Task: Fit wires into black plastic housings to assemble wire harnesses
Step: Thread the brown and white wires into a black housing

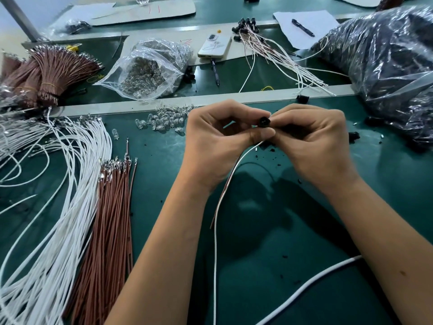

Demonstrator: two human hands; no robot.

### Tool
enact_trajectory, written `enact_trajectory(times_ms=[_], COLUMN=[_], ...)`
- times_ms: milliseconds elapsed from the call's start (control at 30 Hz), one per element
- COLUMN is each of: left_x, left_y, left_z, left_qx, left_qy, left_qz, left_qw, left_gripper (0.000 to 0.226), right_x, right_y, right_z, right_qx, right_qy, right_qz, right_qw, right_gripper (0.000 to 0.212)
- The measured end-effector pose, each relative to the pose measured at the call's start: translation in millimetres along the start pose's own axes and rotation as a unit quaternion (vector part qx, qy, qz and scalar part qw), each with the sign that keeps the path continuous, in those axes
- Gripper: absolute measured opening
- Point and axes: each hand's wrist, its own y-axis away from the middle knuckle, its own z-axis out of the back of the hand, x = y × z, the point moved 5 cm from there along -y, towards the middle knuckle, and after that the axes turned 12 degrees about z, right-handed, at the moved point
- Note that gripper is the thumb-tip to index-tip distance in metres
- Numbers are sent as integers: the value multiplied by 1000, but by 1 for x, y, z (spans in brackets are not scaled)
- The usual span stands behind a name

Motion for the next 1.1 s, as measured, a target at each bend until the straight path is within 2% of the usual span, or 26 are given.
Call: enact_trajectory(times_ms=[200, 333, 433, 600, 767, 900, 1100], left_x=[0, 0, 0, 3, 5, 3, 1], left_y=[2, 1, 0, 1, 0, -2, 0], left_z=[-1, 0, 7, 3, 1, 7, 8], left_qx=[9, 0, -42, -88, -87, -56, -22], left_qy=[29, 27, 3, 5, -19, -11, 4], left_qz=[-5, 5, 4, 14, 11, -1, 4], left_qw=[1000, 1000, 999, 996, 996, 998, 1000], left_gripper=[34, 27, 29, 31, 32, 27, 26], right_x=[-1, 2, 7, 13, 2, -4, -2], right_y=[-1, 1, 4, 4, 6, 6, 6], right_z=[1, 0, 0, -11, -8, -6, -7], right_qx=[10, -4, -42, -7, -13, -20, -7], right_qy=[12, 44, 123, 173, 142, 90, 82], right_qz=[0, 4, 25, 50, 9, -24, -17], right_qw=[1000, 999, 991, 984, 990, 995, 996], right_gripper=[14, 6, 24, 21, 16, 16, 16])
